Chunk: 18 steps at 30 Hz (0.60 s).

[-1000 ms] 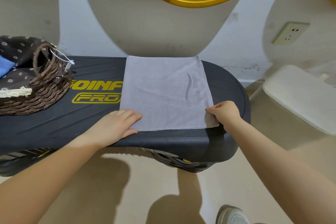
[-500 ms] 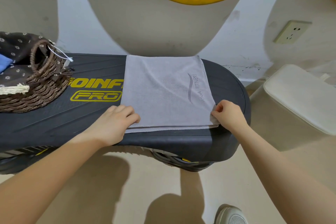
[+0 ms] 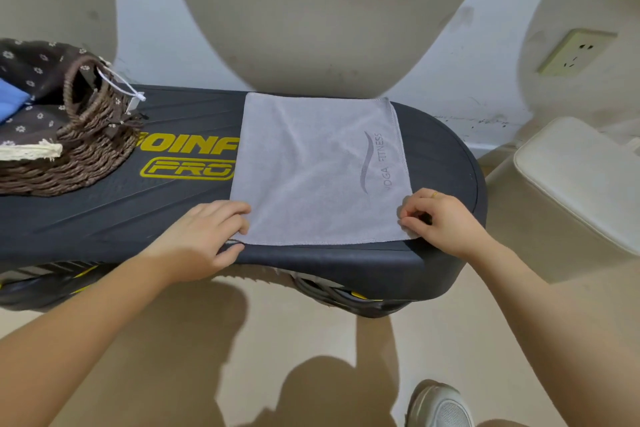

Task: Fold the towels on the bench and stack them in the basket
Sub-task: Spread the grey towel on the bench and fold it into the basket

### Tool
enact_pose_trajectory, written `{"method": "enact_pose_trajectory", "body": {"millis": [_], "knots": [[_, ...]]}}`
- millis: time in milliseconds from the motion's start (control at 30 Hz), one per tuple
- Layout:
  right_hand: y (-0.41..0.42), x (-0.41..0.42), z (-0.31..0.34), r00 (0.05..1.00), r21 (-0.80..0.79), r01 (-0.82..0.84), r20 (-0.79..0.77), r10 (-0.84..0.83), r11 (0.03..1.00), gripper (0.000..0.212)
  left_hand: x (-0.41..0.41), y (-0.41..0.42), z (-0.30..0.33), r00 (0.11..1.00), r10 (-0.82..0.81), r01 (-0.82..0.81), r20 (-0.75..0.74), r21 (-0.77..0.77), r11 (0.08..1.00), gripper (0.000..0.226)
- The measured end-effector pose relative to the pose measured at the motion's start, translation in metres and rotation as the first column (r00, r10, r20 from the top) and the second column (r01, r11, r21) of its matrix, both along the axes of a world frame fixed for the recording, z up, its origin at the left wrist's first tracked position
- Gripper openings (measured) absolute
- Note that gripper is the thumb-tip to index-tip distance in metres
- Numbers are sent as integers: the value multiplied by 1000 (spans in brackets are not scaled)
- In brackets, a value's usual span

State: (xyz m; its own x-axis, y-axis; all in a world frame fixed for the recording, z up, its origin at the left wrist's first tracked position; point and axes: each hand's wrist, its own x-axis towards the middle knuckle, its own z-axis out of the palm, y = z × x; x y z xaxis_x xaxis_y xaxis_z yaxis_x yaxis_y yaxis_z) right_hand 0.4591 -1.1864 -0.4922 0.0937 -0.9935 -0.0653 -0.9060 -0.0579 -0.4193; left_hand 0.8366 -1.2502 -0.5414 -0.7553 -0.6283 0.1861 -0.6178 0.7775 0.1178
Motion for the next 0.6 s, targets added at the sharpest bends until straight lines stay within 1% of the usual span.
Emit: {"method": "enact_pose_trajectory", "body": {"millis": [67,167,200,233,300,367,433,467,533,600], "knots": [[-4,0,7,998,64,-49,-42,52,997,13,4,0,2,1000,-7,7,-14,0,1000,18],[-8,1,12,980,184,-75,-166,106,980,37,3,-8,5,998,-40,39,-58,-15,999,13],[-9,2,12,973,215,-73,-201,117,974,41,3,-12,3,997,-59,57,-51,-42,997,13],[-9,4,12,968,226,-72,-220,123,971,41,3,-14,3,997,-70,68,-38,-57,996,18],[-7,5,13,959,199,-82,-252,132,976,34,3,-18,4,994,-107,105,-29,-64,992,35],[-5,7,14,943,152,-96,-302,139,984,28,5,-23,9,990,-138,136,-26,-49,989,43],[-4,10,15,917,139,-102,-370,147,985,27,4,-25,12,987,-161,161,-8,-38,986,43],[-4,13,17,896,150,-105,-414,159,983,26,2,-26,11,986,-165,164,-22,-54,985,37],[-5,21,19,850,187,-116,-489,195,975,23,0,-24,14,992,-128,127,-13,-42,991,16],[-8,23,20,843,208,-101,-501,194,973,22,-5,-21,16,998,-59,58,18,53,997,38]]}}
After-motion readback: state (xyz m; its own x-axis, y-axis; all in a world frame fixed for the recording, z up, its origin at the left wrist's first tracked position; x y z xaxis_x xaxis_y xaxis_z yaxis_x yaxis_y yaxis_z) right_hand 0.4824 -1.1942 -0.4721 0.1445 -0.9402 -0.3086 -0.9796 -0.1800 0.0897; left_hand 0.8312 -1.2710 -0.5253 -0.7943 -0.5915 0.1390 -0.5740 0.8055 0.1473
